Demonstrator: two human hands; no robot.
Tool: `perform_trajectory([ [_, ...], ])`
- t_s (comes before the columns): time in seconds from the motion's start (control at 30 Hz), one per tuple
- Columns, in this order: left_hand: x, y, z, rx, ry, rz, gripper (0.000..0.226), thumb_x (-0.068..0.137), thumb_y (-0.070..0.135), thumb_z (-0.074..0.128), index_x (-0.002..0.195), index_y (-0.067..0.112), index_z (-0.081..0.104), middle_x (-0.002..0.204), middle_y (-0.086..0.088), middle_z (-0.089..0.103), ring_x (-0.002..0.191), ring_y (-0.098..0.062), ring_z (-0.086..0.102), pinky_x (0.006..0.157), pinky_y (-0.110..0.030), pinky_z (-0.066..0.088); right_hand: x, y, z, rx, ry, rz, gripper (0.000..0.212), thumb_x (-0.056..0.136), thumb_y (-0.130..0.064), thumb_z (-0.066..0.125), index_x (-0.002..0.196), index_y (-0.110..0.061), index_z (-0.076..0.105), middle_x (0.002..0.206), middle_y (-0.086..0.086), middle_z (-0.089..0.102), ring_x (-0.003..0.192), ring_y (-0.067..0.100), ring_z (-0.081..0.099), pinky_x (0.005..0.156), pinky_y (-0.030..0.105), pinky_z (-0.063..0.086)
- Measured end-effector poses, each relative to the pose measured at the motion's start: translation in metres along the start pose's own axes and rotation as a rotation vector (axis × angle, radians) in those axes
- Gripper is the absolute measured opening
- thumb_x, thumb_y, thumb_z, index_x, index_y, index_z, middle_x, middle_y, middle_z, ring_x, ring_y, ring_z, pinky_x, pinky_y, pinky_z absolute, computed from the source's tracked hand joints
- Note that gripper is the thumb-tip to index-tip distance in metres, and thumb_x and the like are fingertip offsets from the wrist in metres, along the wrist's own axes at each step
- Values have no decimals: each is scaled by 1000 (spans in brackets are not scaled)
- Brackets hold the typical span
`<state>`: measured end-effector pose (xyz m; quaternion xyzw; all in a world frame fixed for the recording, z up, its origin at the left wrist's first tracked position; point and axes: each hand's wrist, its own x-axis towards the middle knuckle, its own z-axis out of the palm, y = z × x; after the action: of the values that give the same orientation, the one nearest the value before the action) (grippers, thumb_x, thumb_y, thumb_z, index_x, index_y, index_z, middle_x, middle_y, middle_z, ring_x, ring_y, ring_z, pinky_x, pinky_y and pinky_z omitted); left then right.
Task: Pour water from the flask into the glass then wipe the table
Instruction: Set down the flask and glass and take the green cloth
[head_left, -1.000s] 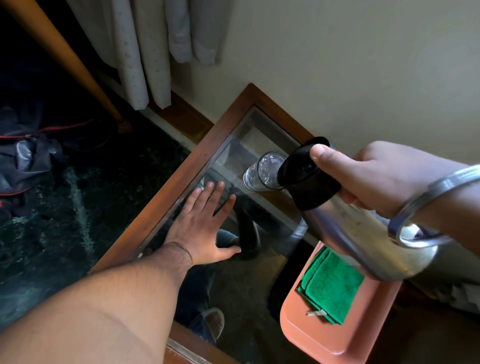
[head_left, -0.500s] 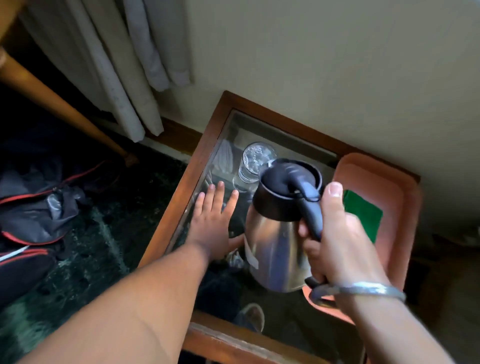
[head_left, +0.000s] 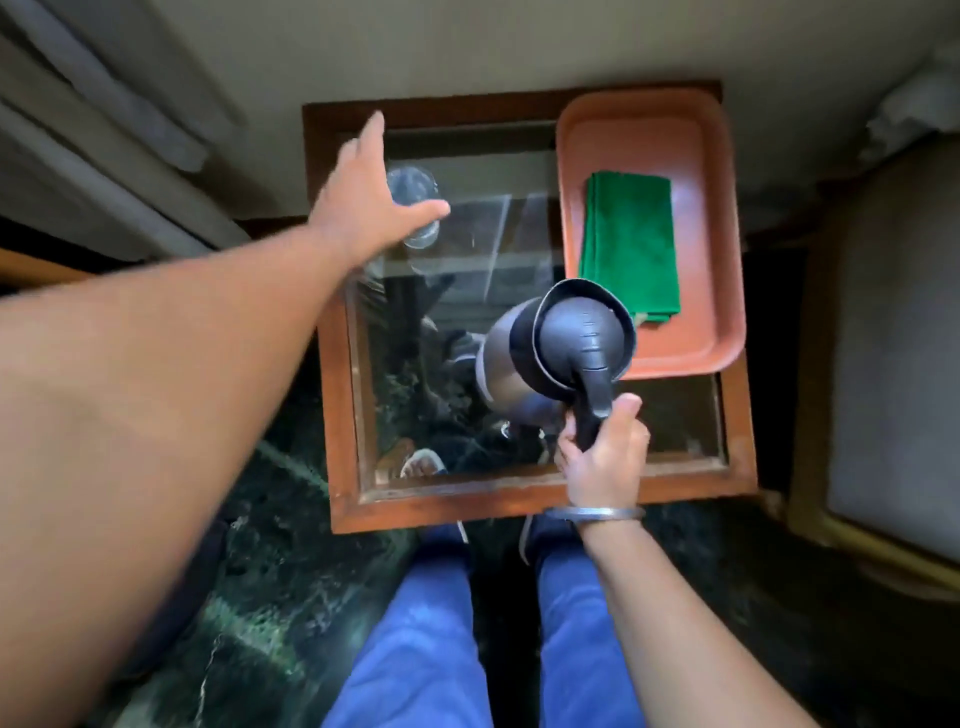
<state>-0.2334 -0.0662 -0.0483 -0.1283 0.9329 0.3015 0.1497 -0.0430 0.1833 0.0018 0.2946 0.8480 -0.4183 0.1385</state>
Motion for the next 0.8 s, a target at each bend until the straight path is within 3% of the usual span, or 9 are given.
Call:
perform_trajectory([
  [0.1, 8, 14, 7, 70, -73, 13, 110, 74, 58, 82, 157, 13, 25, 155, -18, 38, 141, -33, 39, 116, -42, 32, 0, 22, 17, 127, -48, -76, 74, 55, 17, 82, 110, 10, 33, 74, 44, 60, 66, 53, 64, 66, 39, 41],
  [0.17, 10, 19, 13, 113, -45, -29, 98, 76, 53, 83, 152, 14, 36, 148, -17, 43, 134, -35, 46, 112, -43, 37, -4, 27, 24, 78, -4, -244, 65, 53, 19, 81, 100, 8, 37, 61, 28, 61, 55, 37, 65, 56, 35, 41],
  [0.23, 11, 23, 17, 128, 14, -57, 86, 77, 45, 85, 146, 15, 44, 142, -14, 47, 128, -34, 50, 108, -42, 42, -4, 31, 30, 123, 32, -219, 27, 77, 12, 69, 91, 3, 48, 66, 6, 52, 61, 3, 55, 58, 20, 35],
  [0.27, 12, 24, 17, 127, 39, -61, 82, 77, 42, 85, 144, 15, 46, 140, -13, 48, 125, -33, 51, 106, -41, 43, -3, 37, 34, 172, 57, -105, 7, 90, 0, 59, 88, 1, 53, 73, 3, 47, 62, 6, 47, 62, 17, 35],
  [0.33, 10, 26, 15, 126, 58, -64, 77, 76, 38, 87, 140, 16, 50, 138, -12, 49, 122, -30, 53, 102, -36, 44, -5, 43, 41, 508, -31, 83, 39, 96, -29, 43, 68, -5, 51, 68, 5, 44, 57, 19, 40, 54, 18, 40],
  [0.43, 1, 28, 8, 130, 42, -57, 74, 75, 36, 87, 137, 16, 52, 137, -11, 50, 121, -27, 53, 98, -33, 43, -7, 44, 43, 734, 12, 98, 53, 85, -52, 38, 54, -10, 40, 52, 7, 42, 44, 14, 43, 40, 20, 39],
  [0.53, -26, 27, 6, 128, 23, -57, 70, 75, 34, 86, 134, 17, 52, 132, -12, 50, 118, -29, 54, 97, -35, 43, -6, 48, 48, 723, 32, 107, 50, 86, -53, 37, 52, -16, 43, 44, -8, 45, 40, 7, 46, 37, 19, 40],
  [0.67, -78, 21, 22, 94, -9, -54, 69, 73, 30, 86, 133, 19, 54, 129, -11, 52, 113, -32, 57, 96, -43, 49, -7, 46, 48, 657, 79, 150, 51, 79, -61, 34, 43, -29, 49, 41, -9, 48, 41, 6, 47, 38, 21, 41],
  [0.8, -139, 9, 48, 67, -24, -73, 68, 76, 30, 85, 135, 23, 52, 133, -7, 51, 113, -25, 56, 88, -34, 47, -9, 48, 47, 660, 65, 173, 52, 79, -59, 32, 54, -16, 49, 51, 0, 50, 41, 2, 49, 38, 13, 43],
])
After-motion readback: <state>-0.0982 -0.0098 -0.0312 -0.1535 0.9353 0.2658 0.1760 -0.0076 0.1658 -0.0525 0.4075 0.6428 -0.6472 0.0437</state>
